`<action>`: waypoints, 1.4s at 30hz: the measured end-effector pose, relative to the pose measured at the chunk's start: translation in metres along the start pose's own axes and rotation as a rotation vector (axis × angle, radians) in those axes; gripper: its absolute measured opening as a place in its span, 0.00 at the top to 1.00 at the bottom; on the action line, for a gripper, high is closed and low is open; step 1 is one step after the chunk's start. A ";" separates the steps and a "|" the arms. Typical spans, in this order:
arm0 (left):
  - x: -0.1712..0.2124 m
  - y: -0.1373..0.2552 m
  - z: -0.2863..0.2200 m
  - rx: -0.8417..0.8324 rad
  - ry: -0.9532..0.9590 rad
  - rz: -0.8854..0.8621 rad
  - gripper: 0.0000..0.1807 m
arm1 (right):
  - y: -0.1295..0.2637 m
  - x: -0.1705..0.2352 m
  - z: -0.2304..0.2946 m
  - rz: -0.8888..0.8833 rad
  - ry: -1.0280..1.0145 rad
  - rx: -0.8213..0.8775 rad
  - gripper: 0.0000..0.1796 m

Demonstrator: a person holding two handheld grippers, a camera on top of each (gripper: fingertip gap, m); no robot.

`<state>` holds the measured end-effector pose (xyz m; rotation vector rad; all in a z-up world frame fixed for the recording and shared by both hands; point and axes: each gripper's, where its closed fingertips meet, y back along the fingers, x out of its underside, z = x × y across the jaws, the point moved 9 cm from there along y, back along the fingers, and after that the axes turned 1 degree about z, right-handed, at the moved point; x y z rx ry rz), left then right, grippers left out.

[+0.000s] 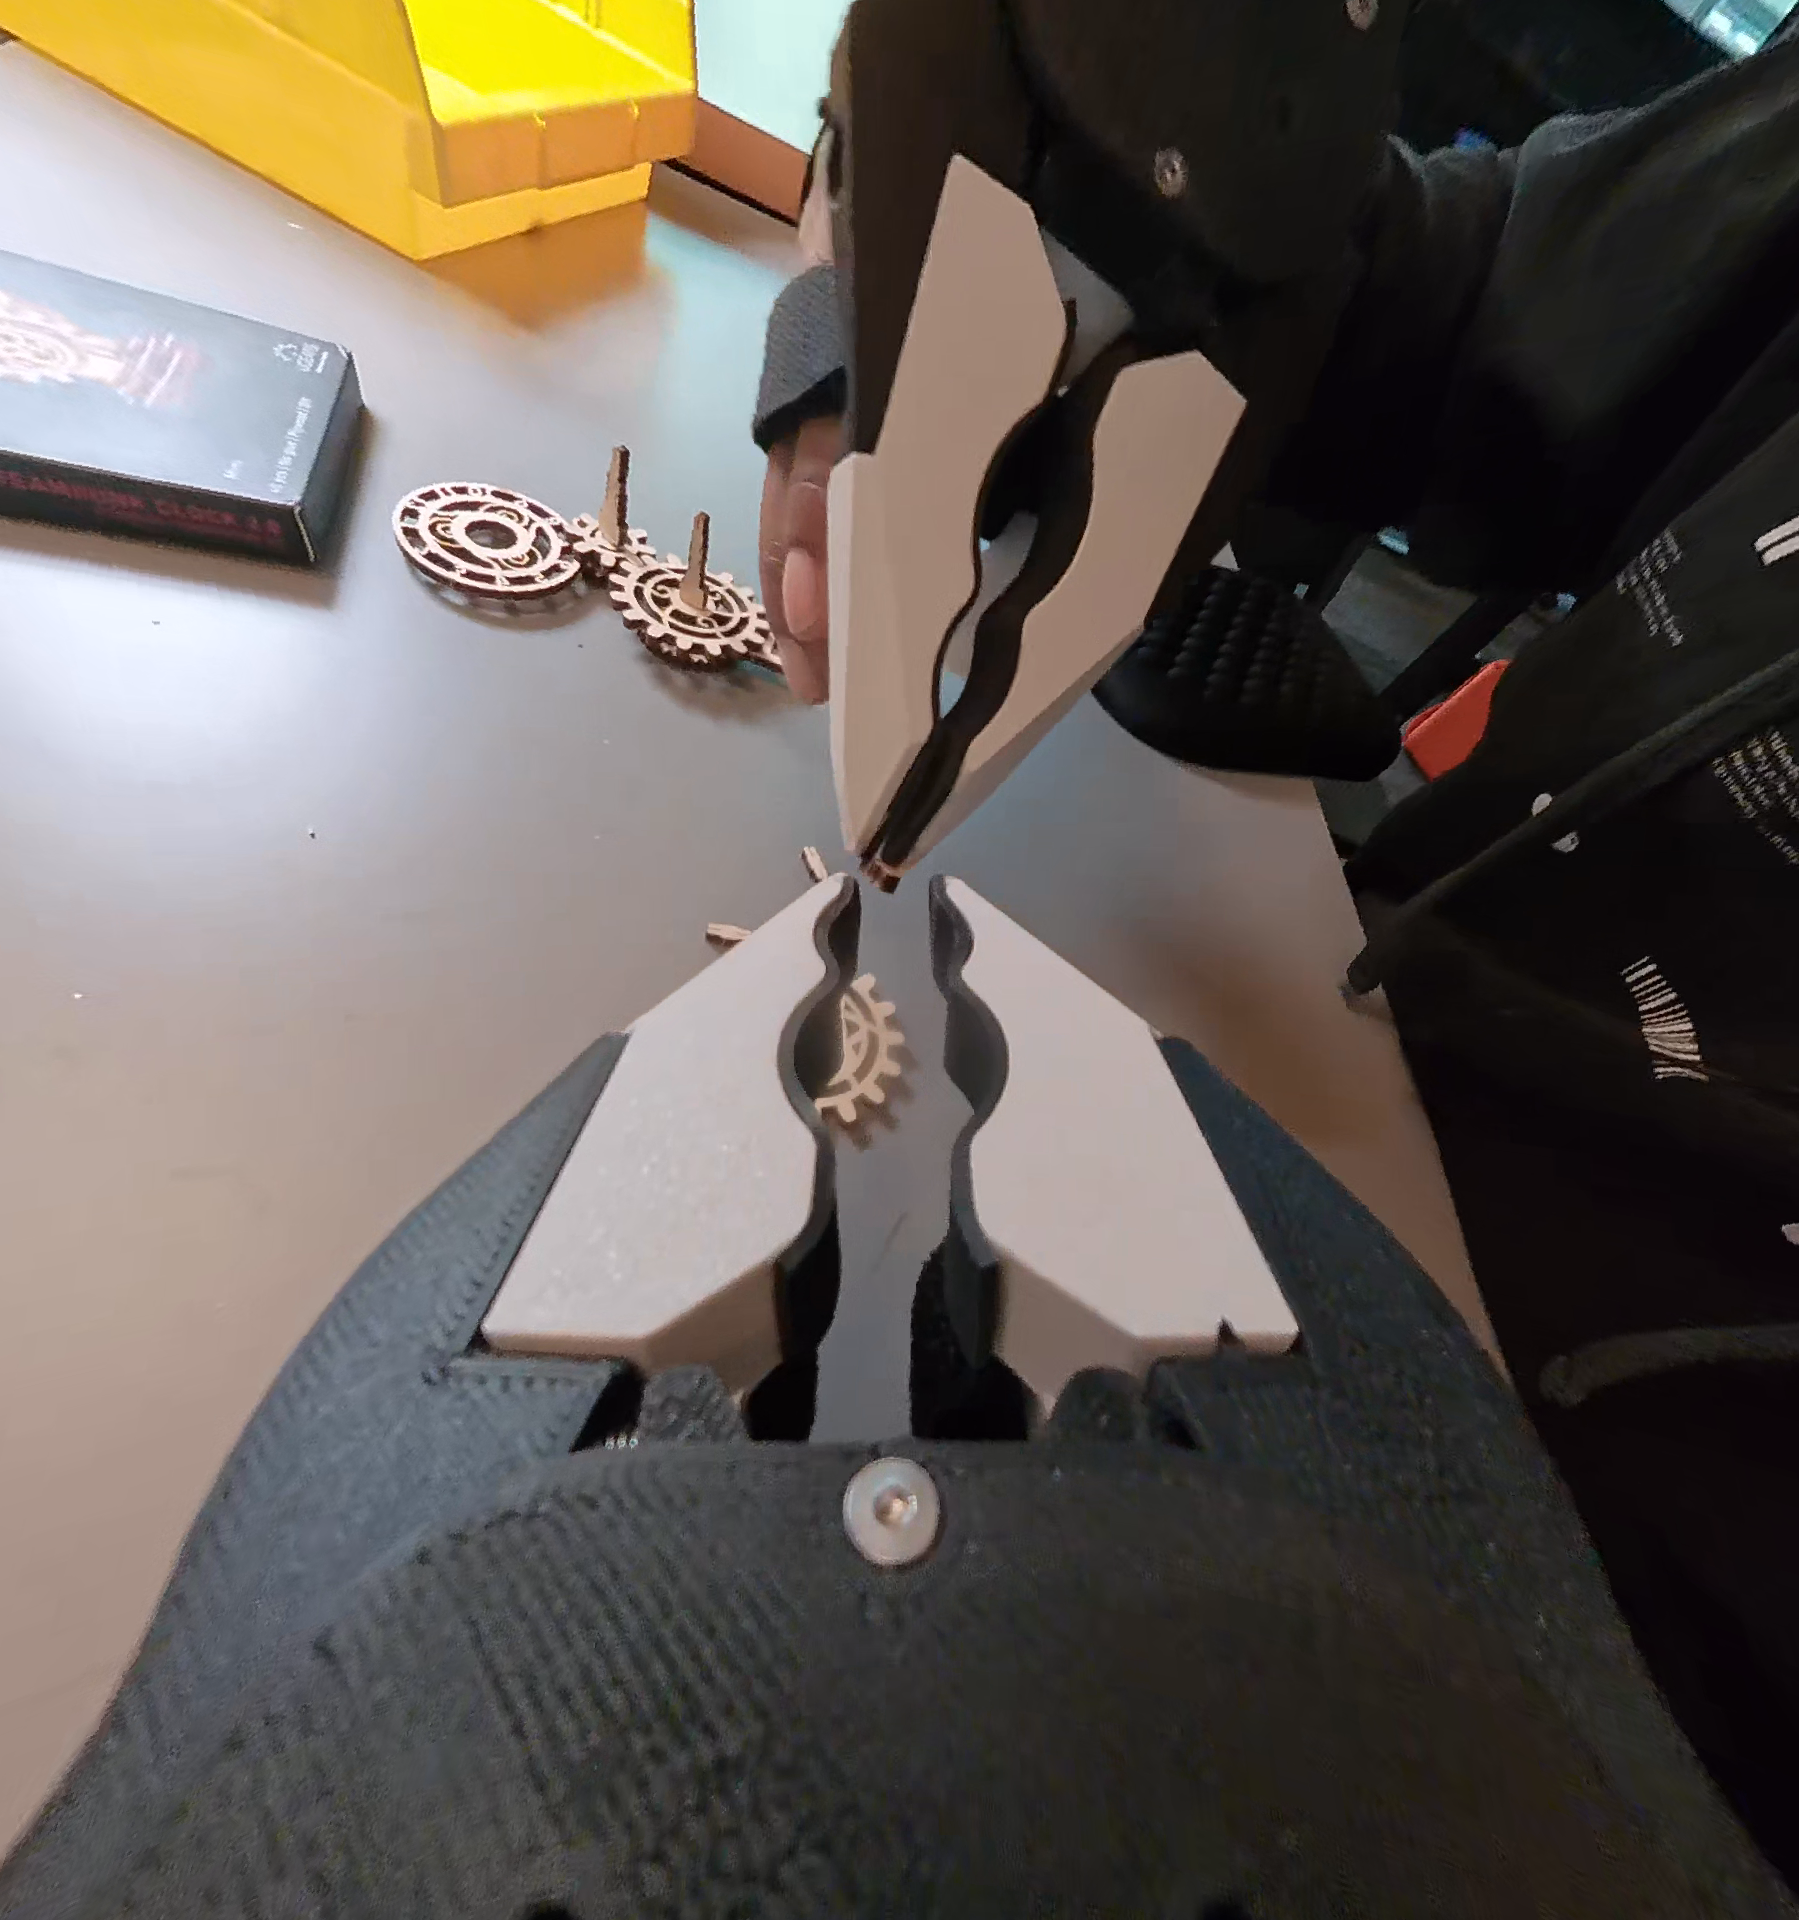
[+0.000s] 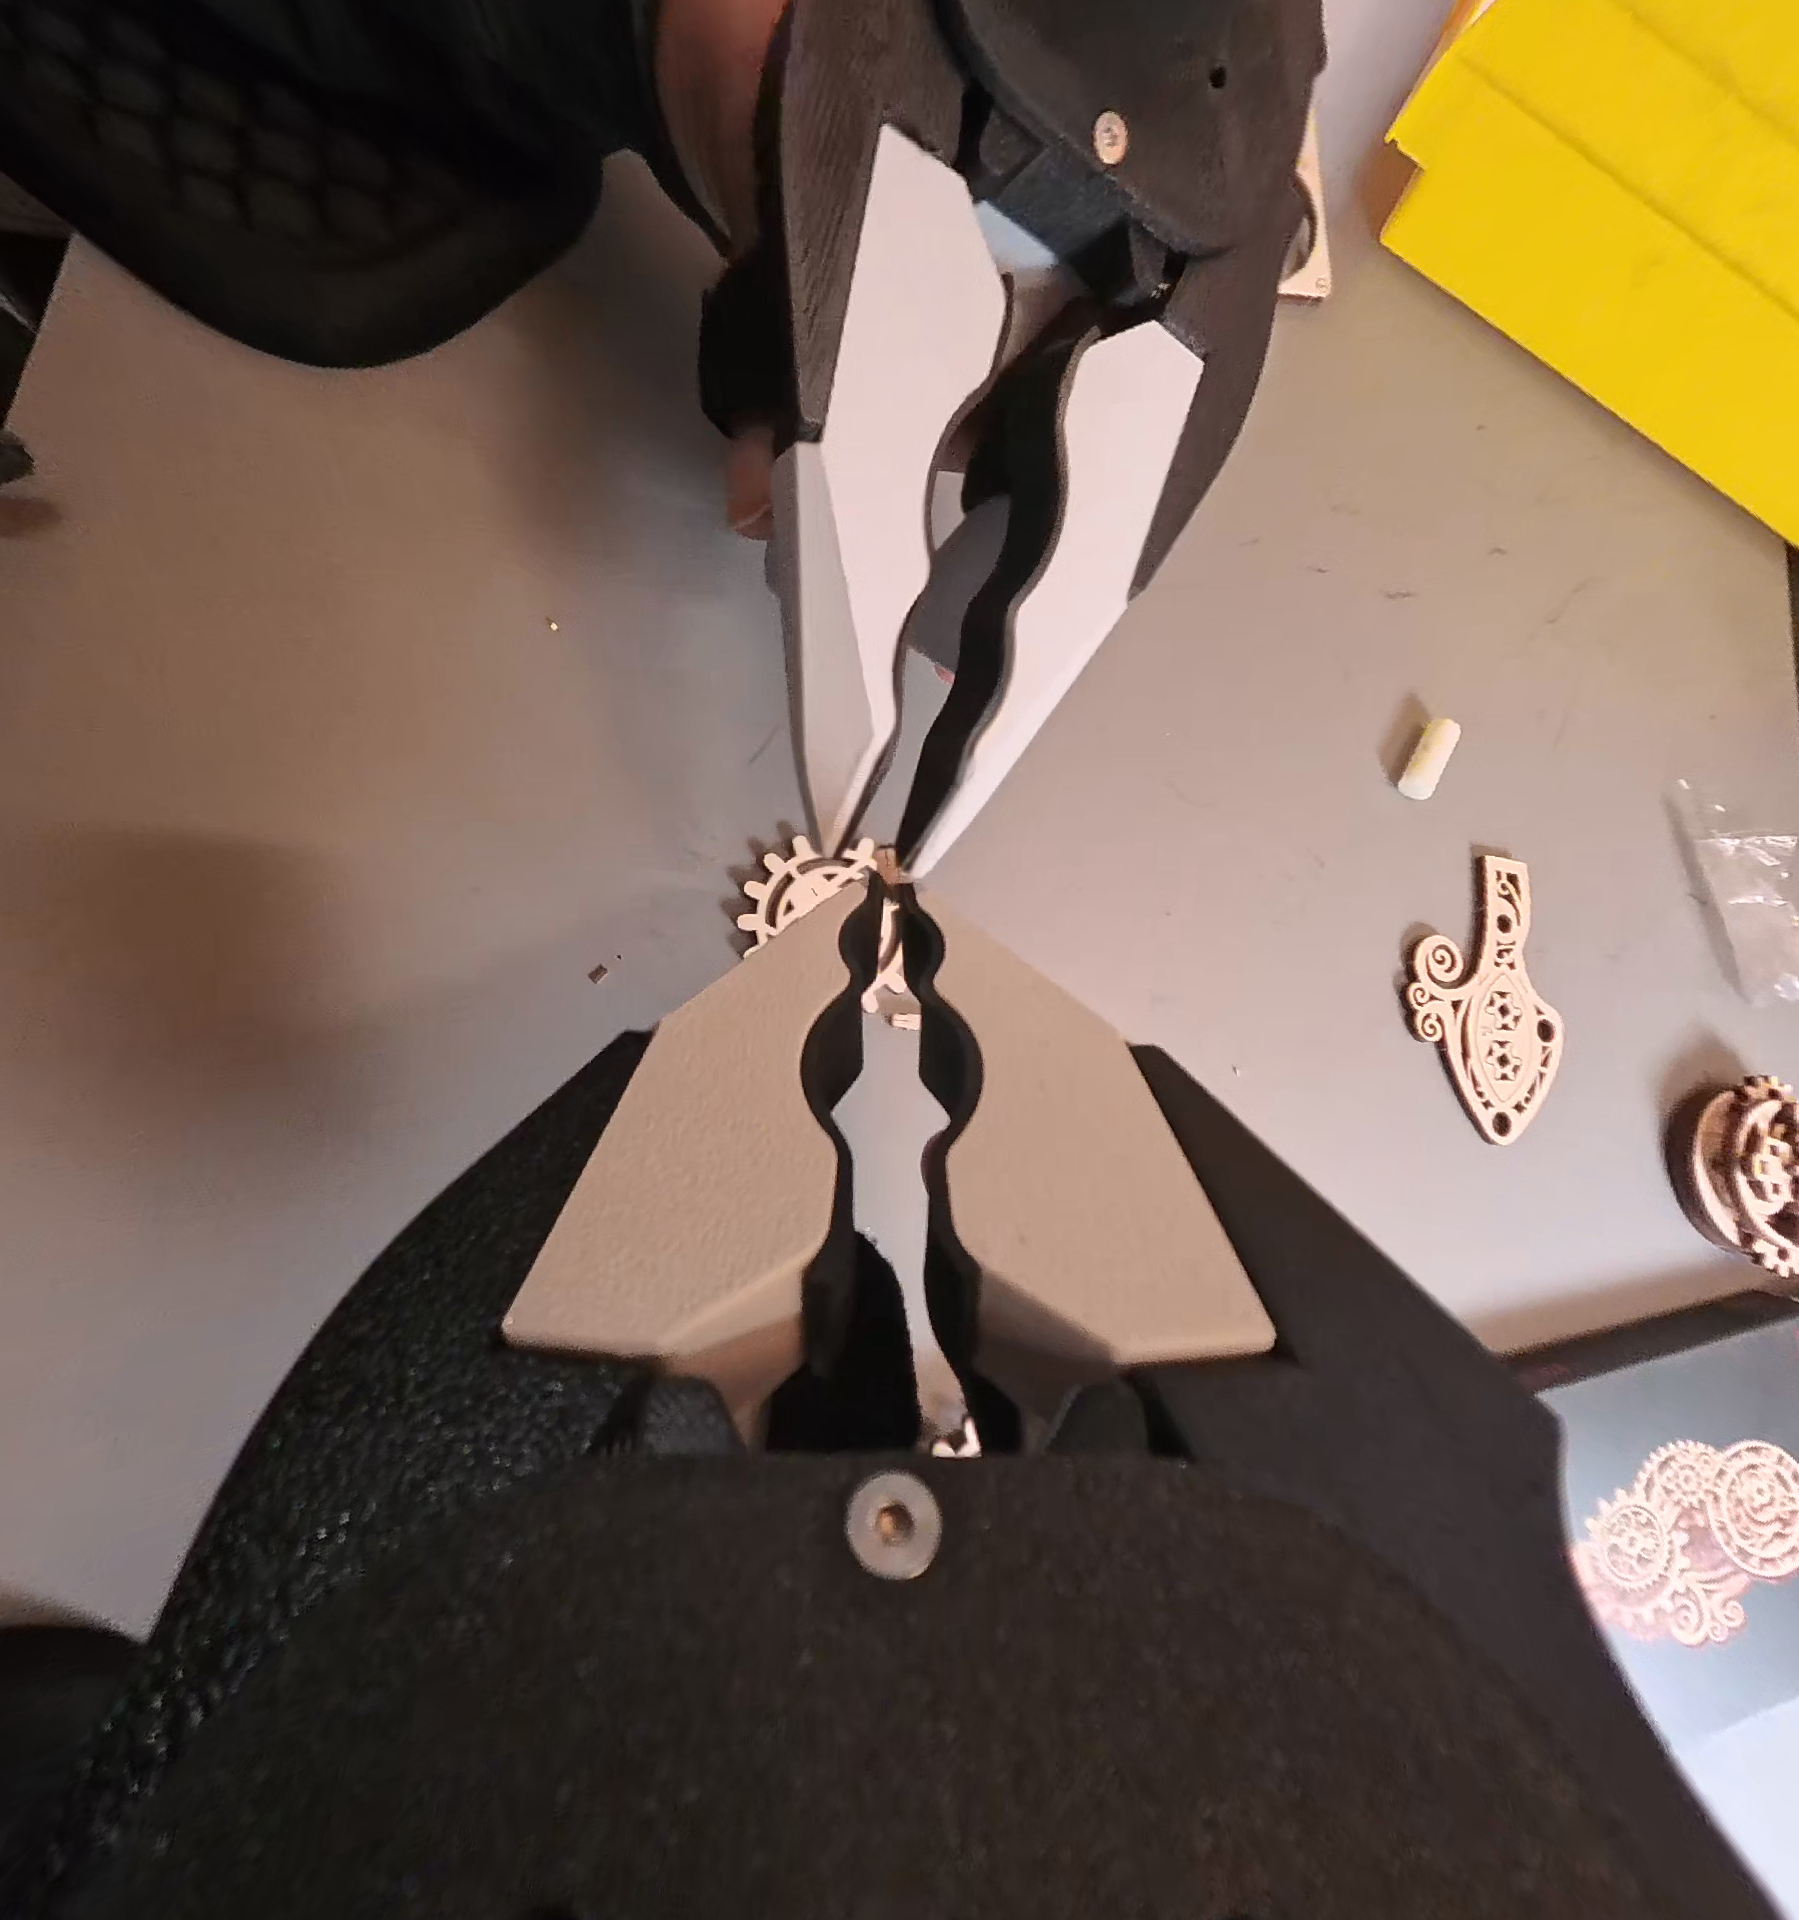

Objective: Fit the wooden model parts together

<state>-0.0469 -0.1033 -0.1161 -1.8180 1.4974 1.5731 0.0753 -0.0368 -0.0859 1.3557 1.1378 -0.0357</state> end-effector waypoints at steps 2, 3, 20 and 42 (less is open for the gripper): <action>0.000 0.000 0.000 0.021 0.022 -0.017 0.93 | 0.000 -0.001 0.002 0.006 0.019 0.016 1.00; 0.000 -0.001 0.000 0.036 0.035 -0.026 0.93 | 0.000 -0.002 0.003 0.013 0.031 0.025 1.00; -0.013 0.020 -0.002 0.328 0.142 -0.370 0.98 | 0.034 -0.010 0.005 -0.409 -0.043 0.085 0.97; -0.008 0.025 0.009 0.116 0.104 -0.221 0.83 | 0.021 -0.002 -0.001 -0.299 -0.170 0.043 1.00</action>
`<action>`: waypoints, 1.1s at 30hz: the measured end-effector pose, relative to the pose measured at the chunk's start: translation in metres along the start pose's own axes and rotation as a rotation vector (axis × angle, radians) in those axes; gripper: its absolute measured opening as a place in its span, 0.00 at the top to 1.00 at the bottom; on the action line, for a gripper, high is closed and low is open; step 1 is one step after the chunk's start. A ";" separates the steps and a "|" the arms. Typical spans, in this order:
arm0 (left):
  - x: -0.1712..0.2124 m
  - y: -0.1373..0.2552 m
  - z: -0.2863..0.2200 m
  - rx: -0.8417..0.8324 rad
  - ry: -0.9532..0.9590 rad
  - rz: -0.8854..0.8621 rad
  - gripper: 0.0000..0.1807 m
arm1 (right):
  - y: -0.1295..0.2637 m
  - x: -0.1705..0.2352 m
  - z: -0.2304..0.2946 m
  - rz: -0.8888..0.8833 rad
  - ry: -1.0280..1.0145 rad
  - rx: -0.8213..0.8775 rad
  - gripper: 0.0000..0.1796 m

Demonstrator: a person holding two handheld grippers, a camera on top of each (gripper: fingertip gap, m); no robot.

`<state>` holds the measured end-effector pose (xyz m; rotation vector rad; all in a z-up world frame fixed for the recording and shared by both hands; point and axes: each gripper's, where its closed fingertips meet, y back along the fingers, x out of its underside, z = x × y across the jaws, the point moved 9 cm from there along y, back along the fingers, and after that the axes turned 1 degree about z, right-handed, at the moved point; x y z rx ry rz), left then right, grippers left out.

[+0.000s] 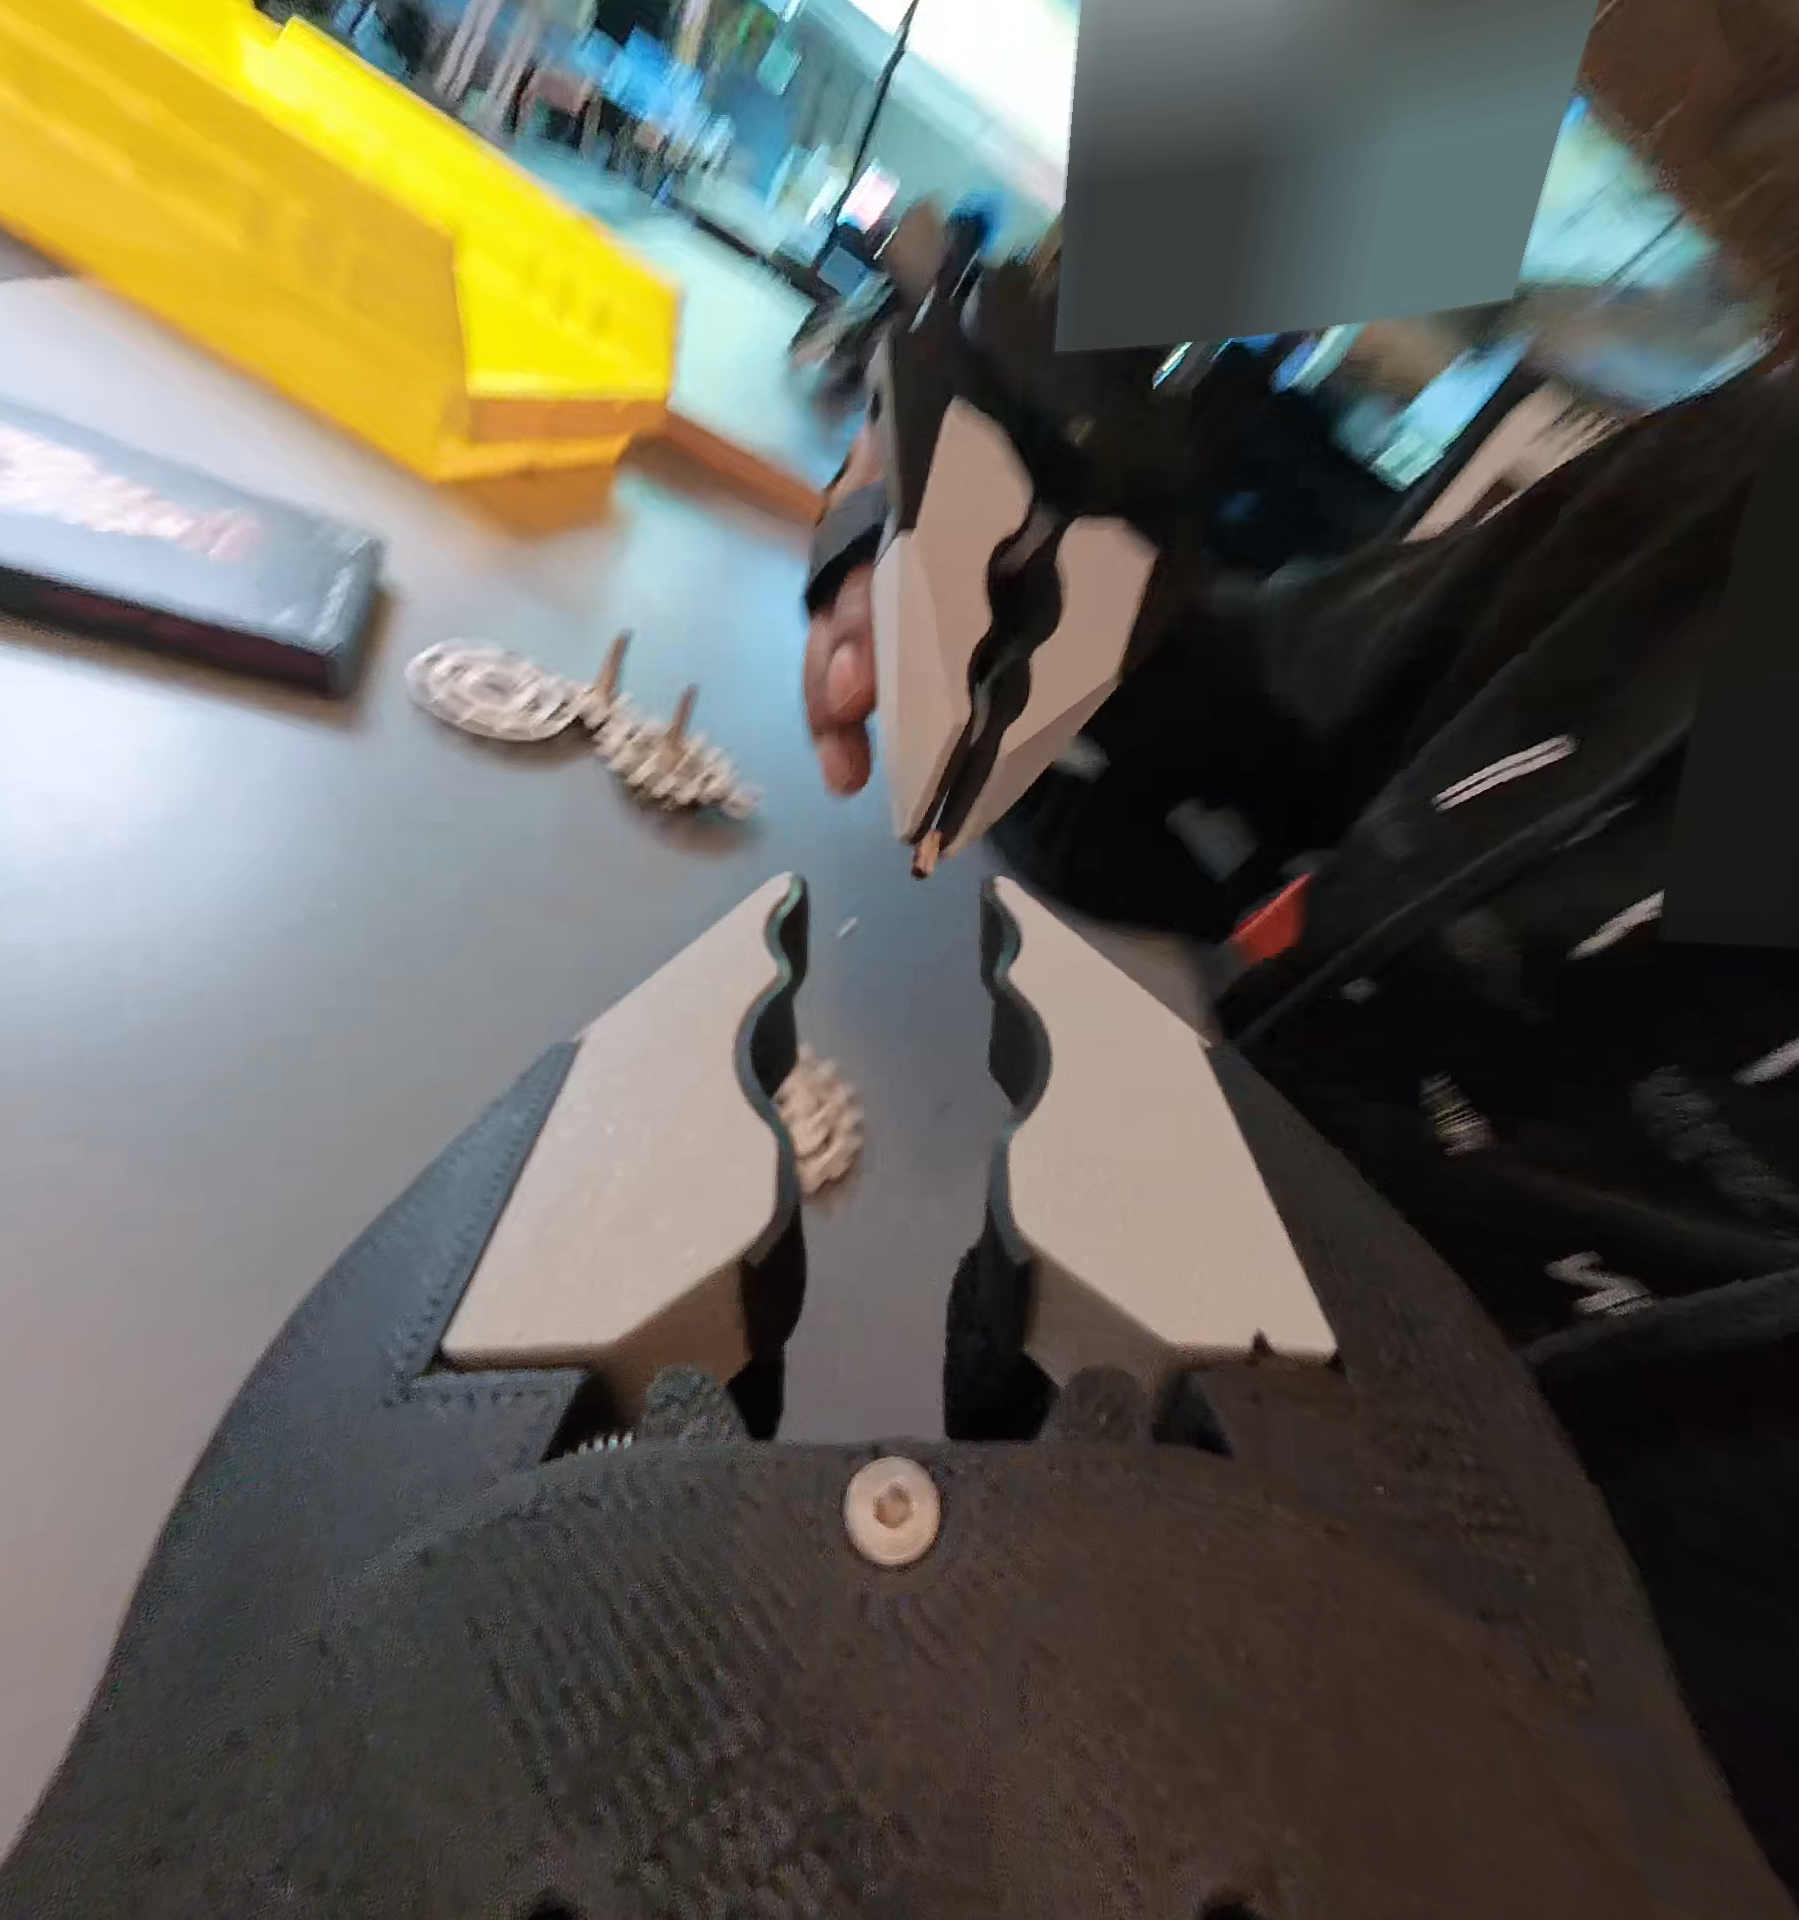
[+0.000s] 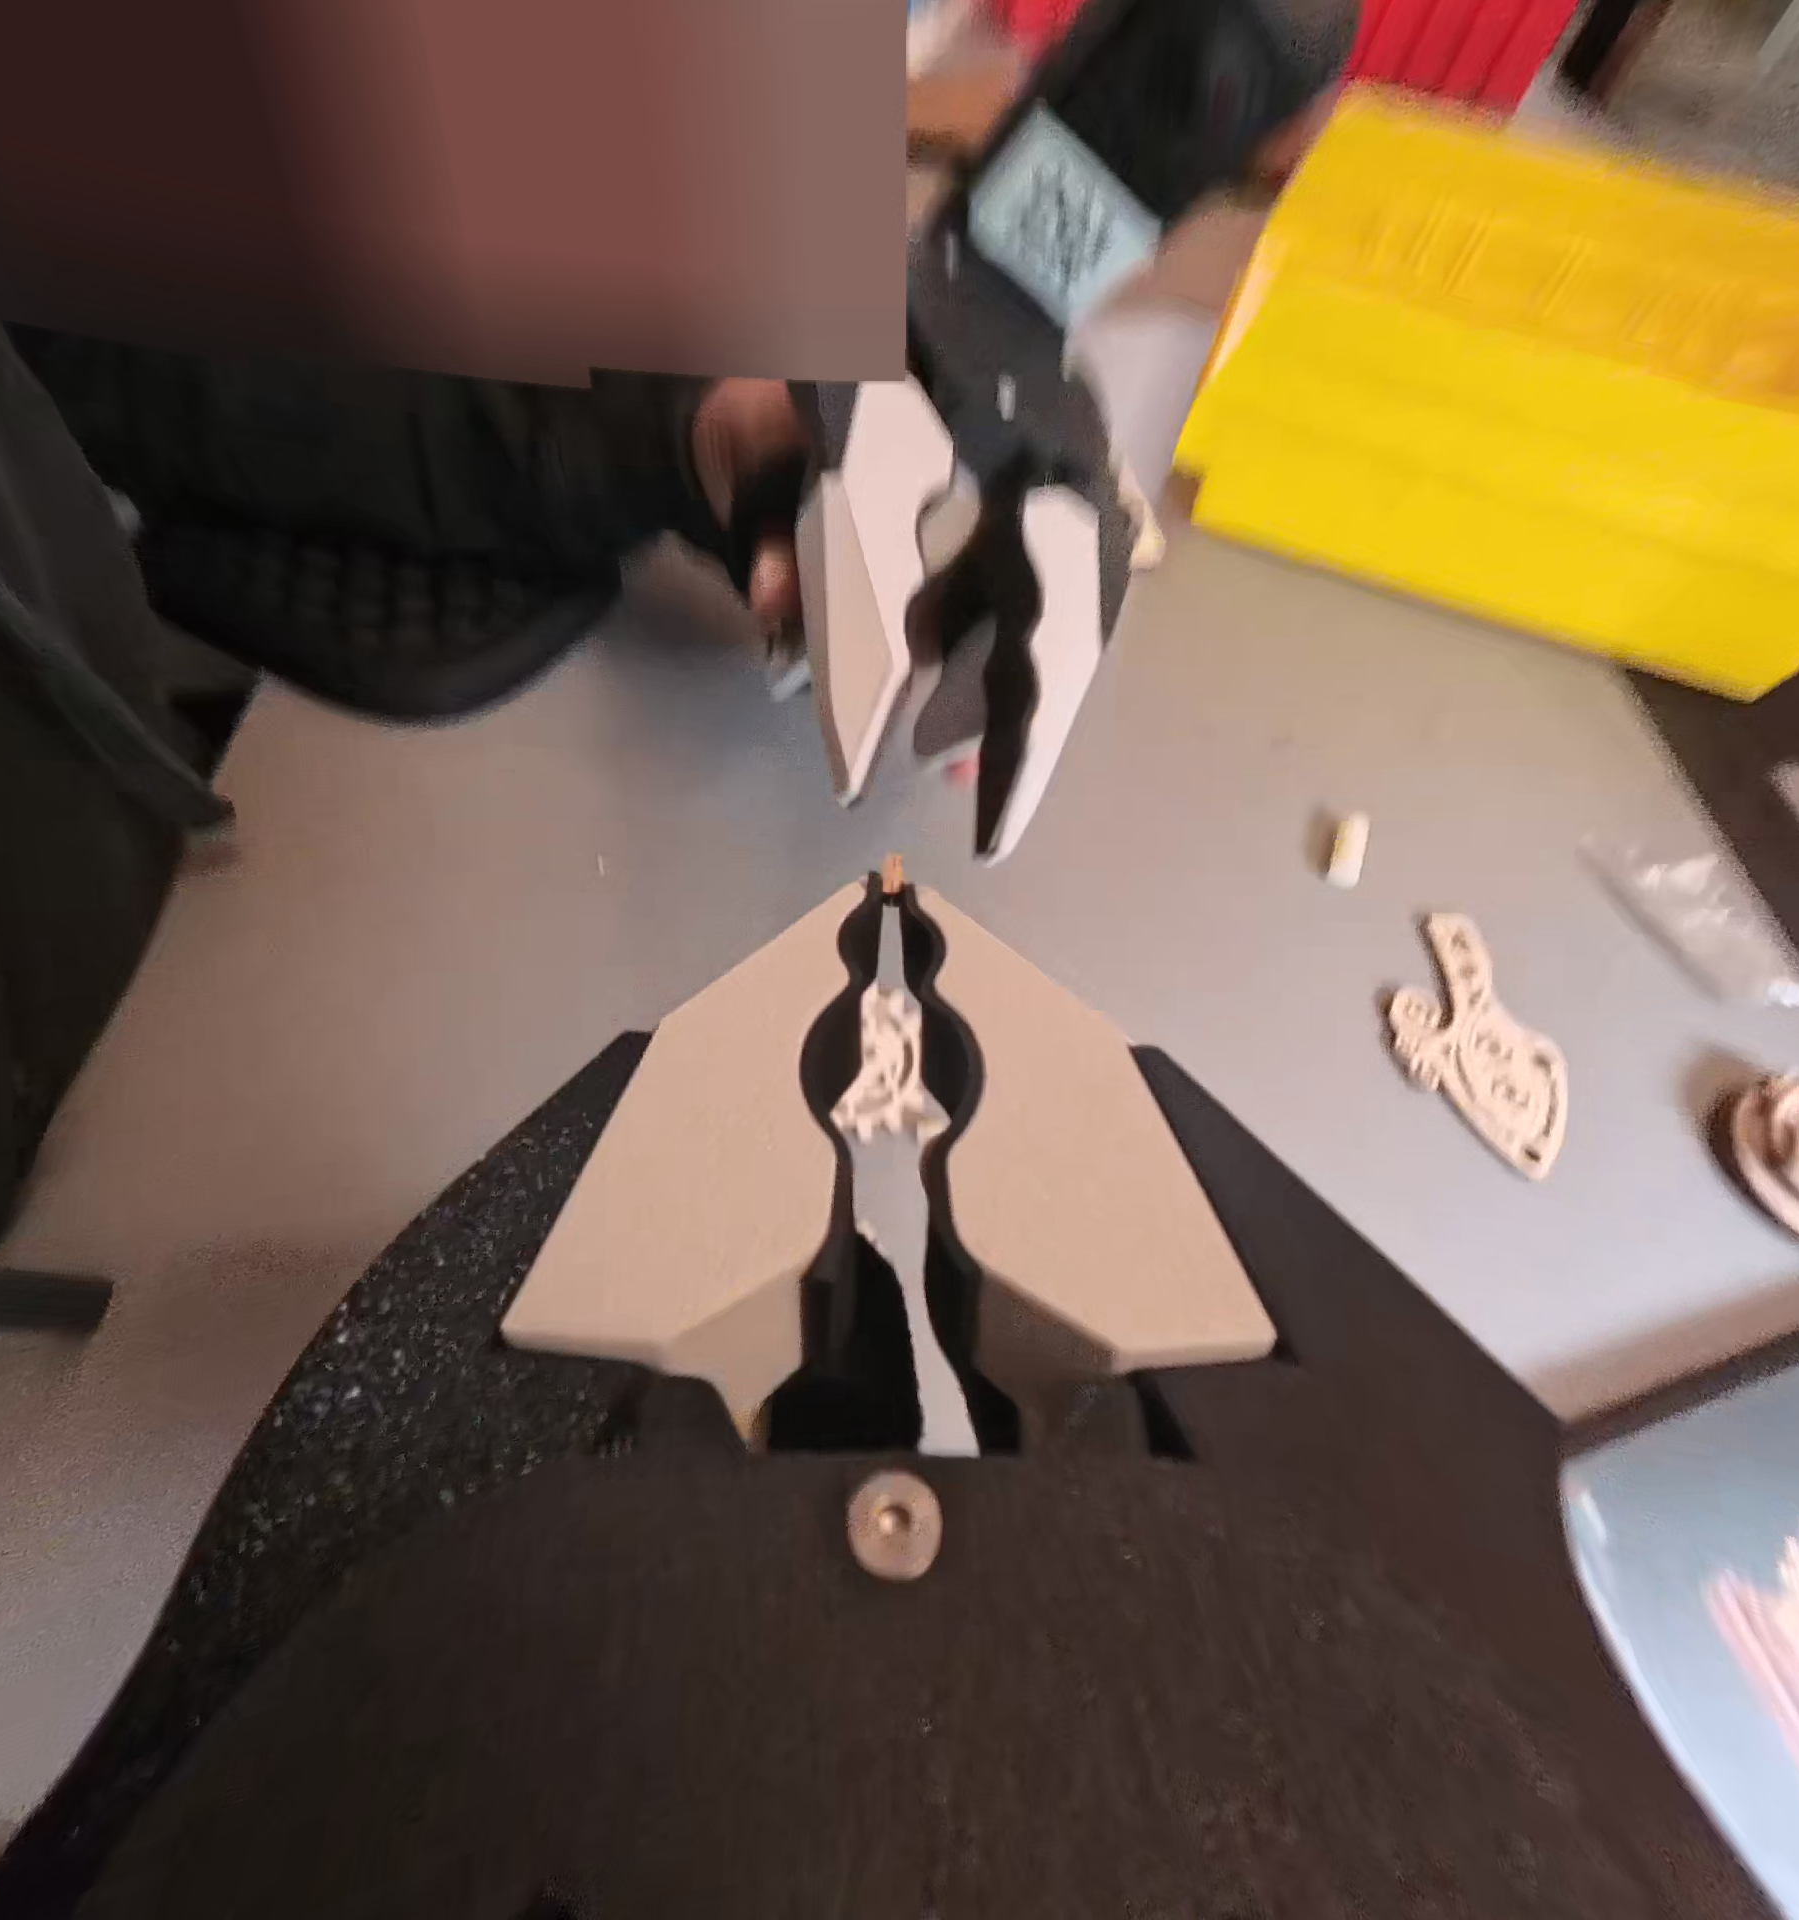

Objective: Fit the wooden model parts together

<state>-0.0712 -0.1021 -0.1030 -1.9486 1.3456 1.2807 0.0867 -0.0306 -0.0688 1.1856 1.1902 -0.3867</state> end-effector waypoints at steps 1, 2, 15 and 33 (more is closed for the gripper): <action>0.004 0.001 0.003 -0.080 -0.035 0.080 0.79 | -0.003 0.005 -0.003 0.078 -0.011 0.004 1.00; 0.010 0.001 0.006 -0.147 -0.069 0.166 0.74 | -0.007 0.010 -0.006 0.139 -0.017 0.000 1.00; 0.047 -0.031 0.005 -0.247 -0.241 0.504 0.72 | -0.050 0.025 -0.010 0.528 -0.011 -0.195 1.00; 0.047 -0.031 0.008 -0.264 -0.254 0.505 0.81 | -0.067 0.023 -0.013 0.703 -0.004 -0.275 1.00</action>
